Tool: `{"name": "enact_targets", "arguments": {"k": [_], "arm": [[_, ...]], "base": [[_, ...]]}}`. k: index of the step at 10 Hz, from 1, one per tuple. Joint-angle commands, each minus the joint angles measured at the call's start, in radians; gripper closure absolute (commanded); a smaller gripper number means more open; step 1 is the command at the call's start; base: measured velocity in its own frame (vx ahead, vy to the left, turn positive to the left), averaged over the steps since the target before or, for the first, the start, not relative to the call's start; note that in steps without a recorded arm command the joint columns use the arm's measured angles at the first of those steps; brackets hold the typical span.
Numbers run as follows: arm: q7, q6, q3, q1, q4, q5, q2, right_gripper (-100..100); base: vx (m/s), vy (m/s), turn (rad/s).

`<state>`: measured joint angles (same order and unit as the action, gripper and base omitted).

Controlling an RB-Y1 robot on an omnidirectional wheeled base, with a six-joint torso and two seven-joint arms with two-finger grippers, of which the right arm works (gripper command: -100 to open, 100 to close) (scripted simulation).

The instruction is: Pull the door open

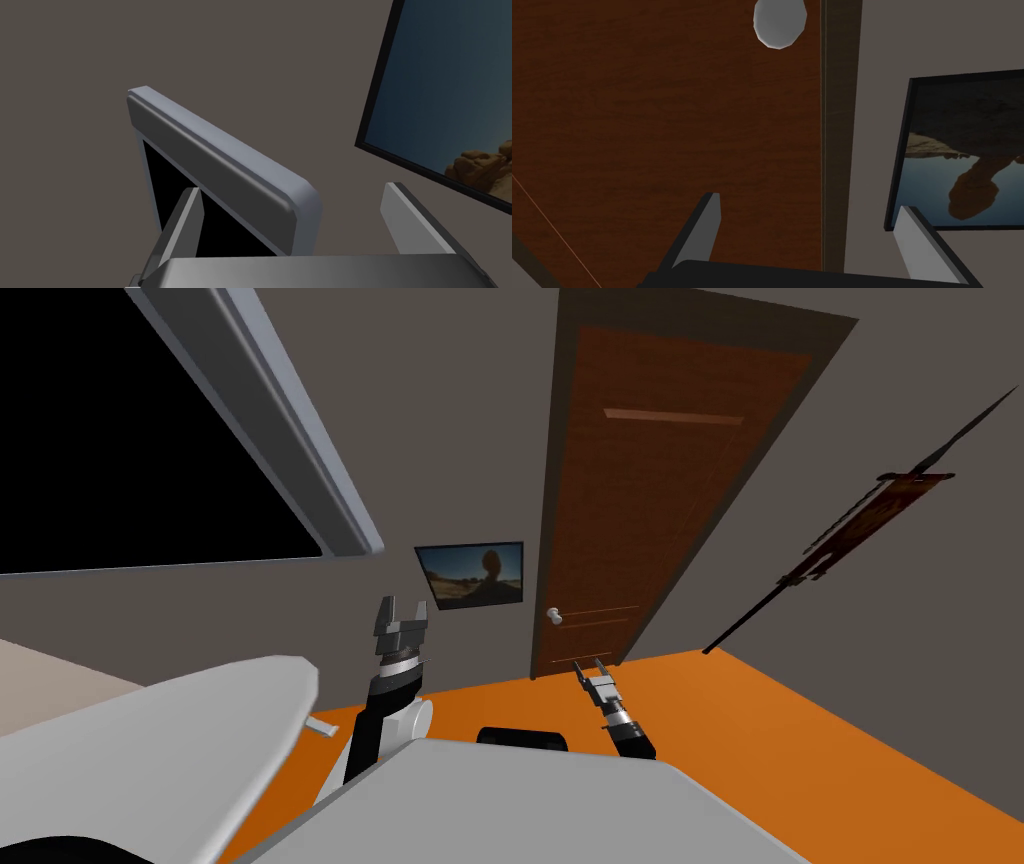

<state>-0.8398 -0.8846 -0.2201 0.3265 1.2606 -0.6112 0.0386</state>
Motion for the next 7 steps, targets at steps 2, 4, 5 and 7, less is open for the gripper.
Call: {"name": "enact_targets", "arguments": {"k": [2,4,5,7], "arm": [[-0.057,-0.025,-0.015,-0.012,-0.064,-0.047,-0.013,-100],[-0.085,-0.038,-0.022,-0.018,-0.098,-0.069,-0.021,-100],[-0.095,-0.042,-0.025,-0.020,-0.109,-0.076,-0.024,-100],[-0.129,-0.059,-0.034,-0.027,-0.151,-0.103,-0.036,-100]], "base": [[0.181,0.016,-0.066],[0.159,0.004,-0.045],[0.143,0.004,-0.044],[0.150,-0.012,-0.059]]}}
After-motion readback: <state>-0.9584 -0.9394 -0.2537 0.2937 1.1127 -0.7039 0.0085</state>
